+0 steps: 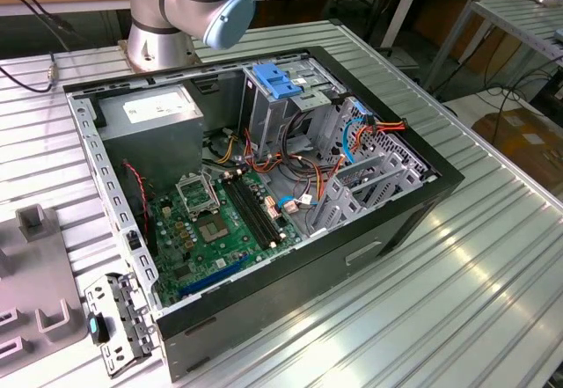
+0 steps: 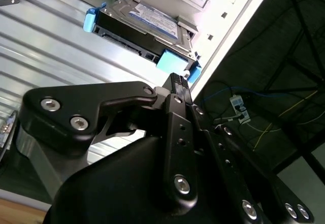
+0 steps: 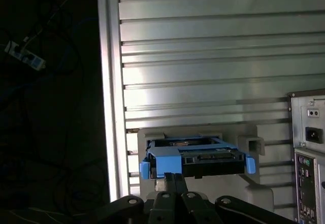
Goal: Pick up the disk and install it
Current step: 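Pick up the disk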
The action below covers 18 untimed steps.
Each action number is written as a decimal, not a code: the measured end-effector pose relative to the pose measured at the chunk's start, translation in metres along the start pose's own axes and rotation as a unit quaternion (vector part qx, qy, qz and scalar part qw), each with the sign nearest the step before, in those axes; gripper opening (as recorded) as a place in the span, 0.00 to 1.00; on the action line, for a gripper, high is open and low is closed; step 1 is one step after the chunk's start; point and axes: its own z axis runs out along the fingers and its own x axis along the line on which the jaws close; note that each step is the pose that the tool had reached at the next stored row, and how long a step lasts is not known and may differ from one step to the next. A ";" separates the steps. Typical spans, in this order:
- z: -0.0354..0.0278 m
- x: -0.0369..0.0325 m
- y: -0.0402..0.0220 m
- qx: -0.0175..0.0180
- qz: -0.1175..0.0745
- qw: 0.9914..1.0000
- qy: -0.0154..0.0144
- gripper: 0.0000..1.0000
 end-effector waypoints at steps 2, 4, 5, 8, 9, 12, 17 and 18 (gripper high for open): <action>0.0000 0.0000 0.0000 0.000 -0.016 1.000 0.000 0.11; 0.0000 0.0000 0.0000 -0.001 -0.032 0.999 0.000 0.11; 0.0000 0.0000 0.0000 -0.001 -0.040 0.999 0.000 0.11; 0.0000 0.0000 0.0000 -0.002 -0.067 0.998 0.001 0.11; 0.0000 0.0000 0.0000 -0.002 -0.075 0.997 0.001 0.11; 0.0000 0.0000 0.0000 -0.003 -0.104 0.995 0.001 0.11; 0.0000 -0.0001 0.0000 -0.004 -0.159 0.987 0.001 0.11; 0.0000 -0.0001 0.0000 -0.005 -0.176 0.984 0.002 0.11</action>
